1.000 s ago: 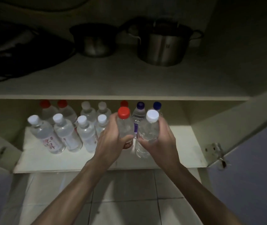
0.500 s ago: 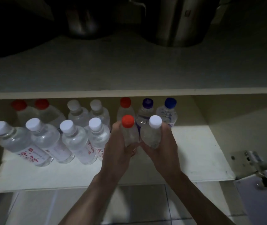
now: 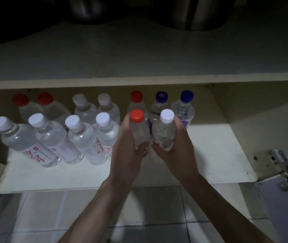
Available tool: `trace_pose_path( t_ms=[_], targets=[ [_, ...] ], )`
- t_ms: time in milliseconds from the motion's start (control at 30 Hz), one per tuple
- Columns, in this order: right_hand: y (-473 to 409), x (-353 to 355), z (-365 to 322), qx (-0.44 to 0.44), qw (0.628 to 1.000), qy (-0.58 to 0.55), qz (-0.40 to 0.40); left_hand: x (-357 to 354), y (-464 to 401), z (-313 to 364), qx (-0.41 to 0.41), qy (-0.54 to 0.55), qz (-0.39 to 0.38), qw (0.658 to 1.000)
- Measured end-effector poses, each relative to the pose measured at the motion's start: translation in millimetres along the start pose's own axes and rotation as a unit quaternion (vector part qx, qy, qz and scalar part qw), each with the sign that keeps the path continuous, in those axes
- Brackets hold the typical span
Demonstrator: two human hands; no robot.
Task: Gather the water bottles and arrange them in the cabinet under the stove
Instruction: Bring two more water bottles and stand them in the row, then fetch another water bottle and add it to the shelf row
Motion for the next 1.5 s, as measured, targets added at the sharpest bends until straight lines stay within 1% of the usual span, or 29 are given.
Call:
trace_pose_path(
  t_ms=[133,200,267,300,333,400,500,633,767,833,933,1033,1133,1200,1300,1433,1500],
  targets=[
    [21,18,-19,0.026,0.999,0.026,0.030,29,18,29,0.000,-0.105,0.012,0.994],
    [33,28,-32,0.064,0.995,0.059,0.049,45,31,39,-0.003,-0.153,0.018,0.988],
    [43,36,-49,0.118,0.983,0.128,0.063,60,40,46,-0.028,-0.240,0.010,0.970],
    [47,39,-61,0.128,0.975,0.171,0.055,69,45,51,-0.041,-0.298,0.003,0.954],
    [50,43,-73,0.115,0.971,0.208,0.031,80,49,56,-0.045,-0.348,-0.004,0.936],
    [53,57,-107,0.049,0.962,0.268,-0.020,109,53,73,-0.043,-0.426,-0.018,0.904],
    [61,89,-178,0.016,0.941,0.330,-0.069,170,64,111,-0.031,-0.482,-0.057,0.874],
    [82,133,-299,0.050,0.927,0.364,-0.077,270,88,193,-0.031,-0.504,-0.076,0.860],
    [103,173,-438,0.041,0.906,0.392,-0.154,375,107,286,-0.010,-0.495,-0.109,0.862],
    [112,195,-514,0.037,0.902,0.390,-0.182,432,113,341,-0.006,-0.494,-0.105,0.863],
    [123,233,-615,0.037,0.902,0.387,-0.187,514,122,425,0.012,-0.485,-0.100,0.869],
    [141,269,-704,0.075,0.903,0.381,-0.186,589,134,508,0.001,-0.488,-0.101,0.867],
    [163,294,-791,0.095,0.896,0.388,-0.191,655,154,570,0.001,-0.496,-0.090,0.864],
    [180,299,-830,0.091,0.893,0.383,-0.219,693,171,598,0.010,-0.501,-0.073,0.862],
    [202,297,-880,0.120,0.887,0.381,-0.232,743,200,624,0.029,-0.512,-0.053,0.857],
    [233,266,-934,0.166,0.879,0.372,-0.248,815,249,631,0.069,-0.524,-0.002,0.849],
    [251,238,-962,0.197,0.875,0.359,-0.260,856,282,628,0.102,-0.538,0.017,0.837]
  ],
)
Point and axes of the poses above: each hand's wrist, its own y-axis away from the middle knuckle, its own x-axis out of the back of the hand, z = x × y, the point moved 6 cm from there along -y, towards the middle knuckle, and after that the axes turned 14 degrees about -y, right-handed, at the moved point
